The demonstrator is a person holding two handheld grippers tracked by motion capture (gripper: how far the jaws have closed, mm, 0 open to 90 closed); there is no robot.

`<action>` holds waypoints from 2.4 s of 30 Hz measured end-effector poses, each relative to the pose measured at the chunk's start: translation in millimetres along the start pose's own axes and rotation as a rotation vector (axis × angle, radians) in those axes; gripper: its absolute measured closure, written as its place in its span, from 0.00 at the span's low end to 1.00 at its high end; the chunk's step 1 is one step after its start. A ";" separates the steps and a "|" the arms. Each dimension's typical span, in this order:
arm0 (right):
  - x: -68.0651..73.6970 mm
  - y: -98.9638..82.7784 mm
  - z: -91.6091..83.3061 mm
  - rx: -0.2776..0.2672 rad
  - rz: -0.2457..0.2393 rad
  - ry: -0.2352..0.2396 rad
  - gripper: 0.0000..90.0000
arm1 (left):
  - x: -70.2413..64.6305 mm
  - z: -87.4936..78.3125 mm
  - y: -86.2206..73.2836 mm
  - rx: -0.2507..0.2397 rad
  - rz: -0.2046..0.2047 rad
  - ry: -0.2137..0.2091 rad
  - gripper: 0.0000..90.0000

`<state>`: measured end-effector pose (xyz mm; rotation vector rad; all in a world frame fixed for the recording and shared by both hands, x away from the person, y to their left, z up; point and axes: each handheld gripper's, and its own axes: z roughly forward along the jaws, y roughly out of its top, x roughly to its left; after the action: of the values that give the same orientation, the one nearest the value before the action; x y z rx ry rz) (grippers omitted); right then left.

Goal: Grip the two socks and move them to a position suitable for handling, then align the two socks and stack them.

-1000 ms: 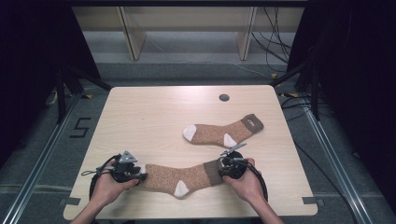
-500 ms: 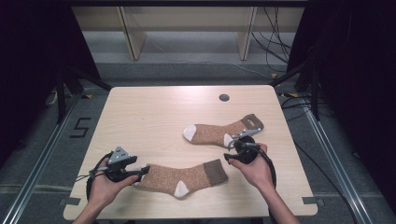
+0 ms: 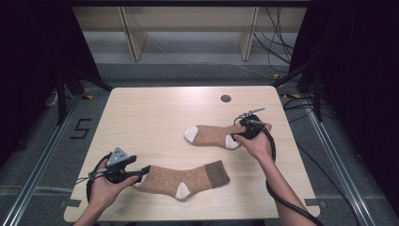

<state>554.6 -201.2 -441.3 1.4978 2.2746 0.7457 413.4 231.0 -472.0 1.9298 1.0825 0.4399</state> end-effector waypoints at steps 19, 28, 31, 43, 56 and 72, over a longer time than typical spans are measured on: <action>3.6 10.2 53.2 0.090 0.011 -0.011 0.32 | 4.5 2.3 -1.9 0.009 -0.010 -0.008 0.32; 11.7 10.8 51.1 0.095 -0.024 -0.028 0.71 | 3.3 2.3 -3.7 0.025 0.007 -0.009 0.32; 15.3 11.8 49.9 0.107 0.012 -0.017 0.81 | 2.7 4.2 -4.5 0.021 0.006 -0.017 0.33; 16.0 12.4 26.7 0.015 0.049 0.050 0.84 | 0.7 3.6 -2.2 -0.030 -0.015 -0.001 0.34; 24.5 8.9 9.9 -0.004 0.025 0.062 0.84 | -0.4 4.9 -1.2 -0.059 0.001 -0.003 0.34; 33.5 8.2 -12.2 -0.062 0.036 0.069 0.84 | -3.1 4.9 3.0 -0.059 0.009 -0.016 0.35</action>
<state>541.0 -171.0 -425.9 1.5105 2.2582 0.8830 416.4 225.2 -472.0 1.8840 1.0396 0.4566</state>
